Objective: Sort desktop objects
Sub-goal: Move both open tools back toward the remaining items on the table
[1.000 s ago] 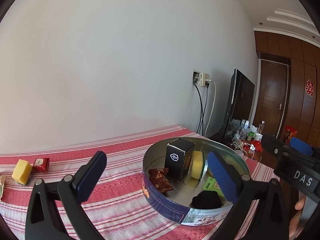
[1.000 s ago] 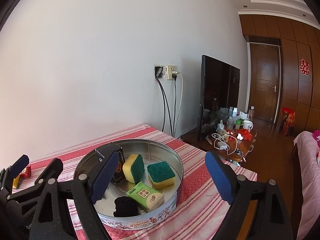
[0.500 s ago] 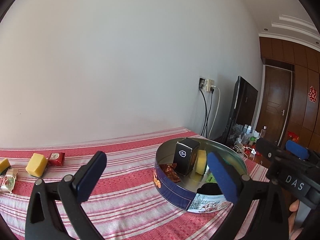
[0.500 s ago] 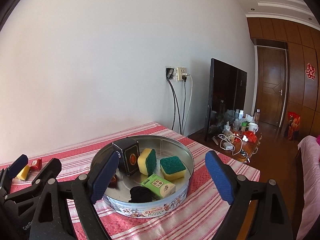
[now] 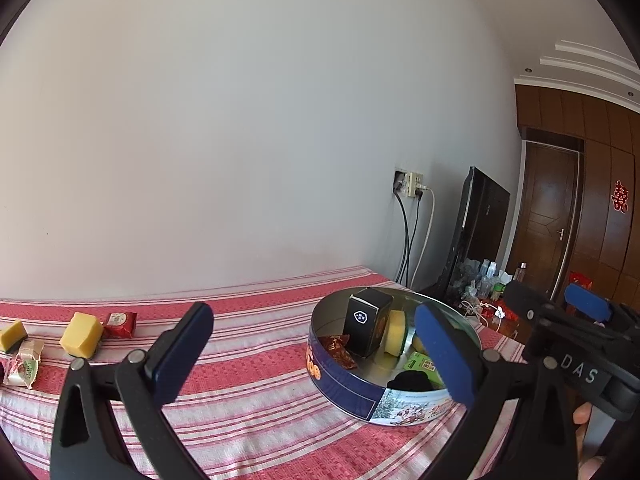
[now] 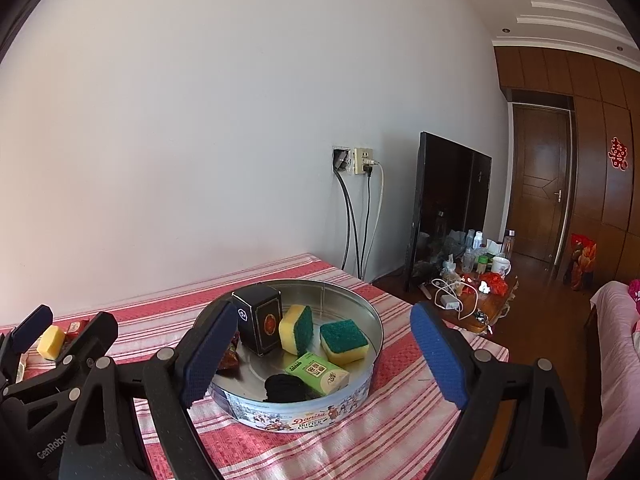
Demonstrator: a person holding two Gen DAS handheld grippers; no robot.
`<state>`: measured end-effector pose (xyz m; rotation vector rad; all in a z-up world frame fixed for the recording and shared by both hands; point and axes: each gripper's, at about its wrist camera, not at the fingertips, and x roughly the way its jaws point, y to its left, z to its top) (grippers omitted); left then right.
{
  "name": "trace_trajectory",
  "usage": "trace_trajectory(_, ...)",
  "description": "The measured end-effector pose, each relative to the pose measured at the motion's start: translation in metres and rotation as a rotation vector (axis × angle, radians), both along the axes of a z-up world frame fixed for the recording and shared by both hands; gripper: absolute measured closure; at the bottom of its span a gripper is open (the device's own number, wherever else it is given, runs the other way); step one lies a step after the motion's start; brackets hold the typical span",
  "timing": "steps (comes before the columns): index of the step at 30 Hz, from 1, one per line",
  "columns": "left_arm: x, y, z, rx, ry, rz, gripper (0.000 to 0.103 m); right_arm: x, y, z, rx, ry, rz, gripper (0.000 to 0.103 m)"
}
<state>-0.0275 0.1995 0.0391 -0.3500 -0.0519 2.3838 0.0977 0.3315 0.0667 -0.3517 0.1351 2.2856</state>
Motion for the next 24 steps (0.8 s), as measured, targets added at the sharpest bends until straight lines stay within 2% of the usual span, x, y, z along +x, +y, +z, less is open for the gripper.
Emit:
trace_trajectory(12, -0.005, -0.040, 0.008, 0.036, 0.005, 0.056, 0.001, -0.016, -0.031, 0.002, 0.000, -0.012, 0.083, 0.013)
trace_trajectory(15, -0.010, -0.051, 0.005, 0.025, -0.005, 0.077, 0.001, -0.023, -0.041, 0.000, 0.010, -0.020, 0.098, 0.012)
trace_trajectory(24, -0.028, -0.107, -0.008, -0.040, 0.005, 0.249, 0.001, -0.064, -0.077, -0.015, -0.022, -0.040, 0.223, 0.012)
